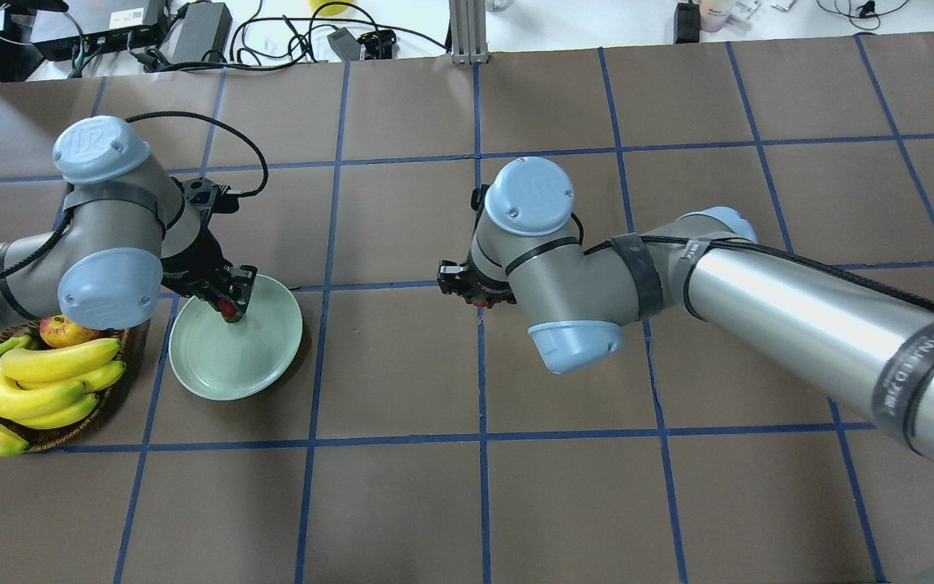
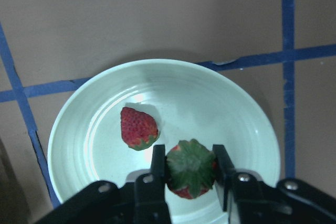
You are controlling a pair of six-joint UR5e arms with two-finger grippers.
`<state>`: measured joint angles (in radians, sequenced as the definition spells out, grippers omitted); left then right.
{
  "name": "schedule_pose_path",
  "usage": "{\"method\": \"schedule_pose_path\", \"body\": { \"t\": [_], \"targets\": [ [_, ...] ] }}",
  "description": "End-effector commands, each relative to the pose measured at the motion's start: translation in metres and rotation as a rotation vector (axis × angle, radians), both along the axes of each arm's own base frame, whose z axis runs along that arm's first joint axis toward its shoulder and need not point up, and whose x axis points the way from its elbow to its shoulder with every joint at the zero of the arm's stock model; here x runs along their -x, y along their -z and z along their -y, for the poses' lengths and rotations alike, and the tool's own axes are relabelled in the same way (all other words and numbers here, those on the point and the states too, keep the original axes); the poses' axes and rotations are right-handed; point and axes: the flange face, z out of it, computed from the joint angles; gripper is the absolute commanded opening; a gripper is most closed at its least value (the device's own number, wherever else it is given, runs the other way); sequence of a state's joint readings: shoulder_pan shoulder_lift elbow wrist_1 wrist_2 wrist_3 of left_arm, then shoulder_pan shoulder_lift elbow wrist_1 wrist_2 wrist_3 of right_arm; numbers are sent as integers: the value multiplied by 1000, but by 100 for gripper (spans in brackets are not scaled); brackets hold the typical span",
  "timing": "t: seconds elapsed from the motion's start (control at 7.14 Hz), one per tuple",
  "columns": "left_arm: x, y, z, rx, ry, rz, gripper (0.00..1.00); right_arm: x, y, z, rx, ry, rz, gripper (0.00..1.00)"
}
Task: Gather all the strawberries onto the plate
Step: 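Release the strawberry onto the plate with left gripper while right sets its strawberry mid-table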
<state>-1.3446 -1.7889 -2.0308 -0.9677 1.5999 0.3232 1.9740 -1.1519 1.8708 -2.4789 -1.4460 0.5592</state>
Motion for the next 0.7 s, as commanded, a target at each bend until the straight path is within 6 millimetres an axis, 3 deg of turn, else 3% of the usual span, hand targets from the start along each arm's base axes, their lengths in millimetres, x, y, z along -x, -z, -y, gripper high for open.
{"method": "schedule_pose_path", "body": {
  "t": [0.0, 0.14, 0.28, 0.42, 0.56],
  "targets": [
    [-13, 22, -11, -8, -17, -2, 5, -65, 25, -6, -21, -35, 5, 18],
    [-14, 23, -11, -10, -18, 1, 56, -66, 30, -8, -30, -38, -2, 56],
    [-15, 13, -6, 21, -20, 6, 63, -65, 35, -11, -41, -39, -10, 78],
    [-17, 1, -3, 44, -19, 16, 83, -64, 35, -12, -46, -49, -18, 100],
    [-10, -8, -3, 63, -17, 23, 93, -60, 32, -15, -66, -81, -53, 100]
  ]
}}
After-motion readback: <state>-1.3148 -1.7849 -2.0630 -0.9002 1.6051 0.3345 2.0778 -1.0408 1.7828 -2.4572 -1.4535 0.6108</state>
